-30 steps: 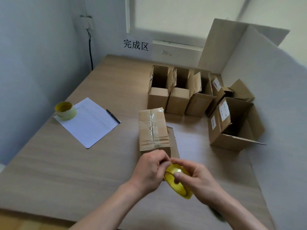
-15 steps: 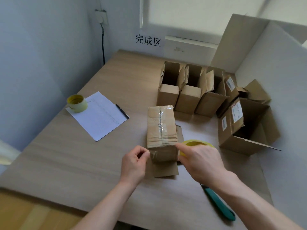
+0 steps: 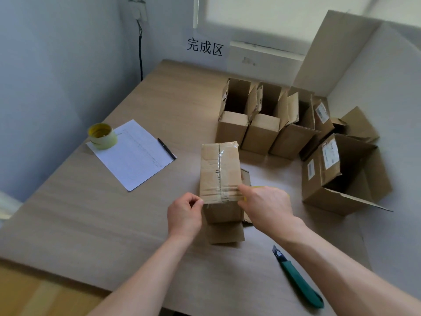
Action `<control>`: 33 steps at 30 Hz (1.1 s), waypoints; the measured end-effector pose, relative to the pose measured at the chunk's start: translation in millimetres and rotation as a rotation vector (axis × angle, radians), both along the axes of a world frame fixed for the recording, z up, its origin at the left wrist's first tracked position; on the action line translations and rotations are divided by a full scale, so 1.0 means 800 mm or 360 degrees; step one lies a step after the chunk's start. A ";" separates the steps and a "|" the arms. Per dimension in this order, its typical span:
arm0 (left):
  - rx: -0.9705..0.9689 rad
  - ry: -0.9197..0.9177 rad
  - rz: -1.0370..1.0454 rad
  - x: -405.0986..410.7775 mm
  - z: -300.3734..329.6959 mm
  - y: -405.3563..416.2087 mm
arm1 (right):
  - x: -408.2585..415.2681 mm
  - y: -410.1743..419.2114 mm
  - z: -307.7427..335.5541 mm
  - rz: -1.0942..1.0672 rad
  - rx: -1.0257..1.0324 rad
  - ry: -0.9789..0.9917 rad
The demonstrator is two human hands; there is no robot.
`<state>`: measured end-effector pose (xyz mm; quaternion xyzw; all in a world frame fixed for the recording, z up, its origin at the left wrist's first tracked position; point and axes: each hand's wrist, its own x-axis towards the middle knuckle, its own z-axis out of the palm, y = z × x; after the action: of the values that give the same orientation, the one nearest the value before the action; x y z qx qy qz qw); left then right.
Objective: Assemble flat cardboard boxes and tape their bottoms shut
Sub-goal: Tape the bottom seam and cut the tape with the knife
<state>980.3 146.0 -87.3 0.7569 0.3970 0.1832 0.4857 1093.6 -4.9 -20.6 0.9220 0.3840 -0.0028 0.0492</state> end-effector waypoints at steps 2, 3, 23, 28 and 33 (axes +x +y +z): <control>0.0012 0.0025 0.0025 0.003 0.001 0.000 | 0.004 0.003 -0.004 0.0018 -0.0003 0.0007; 0.0024 0.0038 0.0033 0.004 0.001 0.000 | 0.006 0.004 -0.006 0.0026 0.0009 -0.0001; 0.0625 -0.0221 -0.0672 0.037 -0.008 0.032 | 0.030 -0.023 -0.053 0.0063 0.0353 0.0008; 0.1356 0.0210 -0.1589 0.073 -0.006 0.047 | 0.032 -0.023 -0.052 0.0098 0.0432 -0.0131; 0.1621 0.0027 -0.1741 0.095 -0.013 0.053 | 0.035 -0.024 -0.054 0.0084 0.0445 -0.0066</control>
<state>1056.0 188.3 -97.6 0.9790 -0.1664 0.0708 0.0939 1121.5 -23.7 -63.6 0.9094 0.4035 0.0712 -0.0716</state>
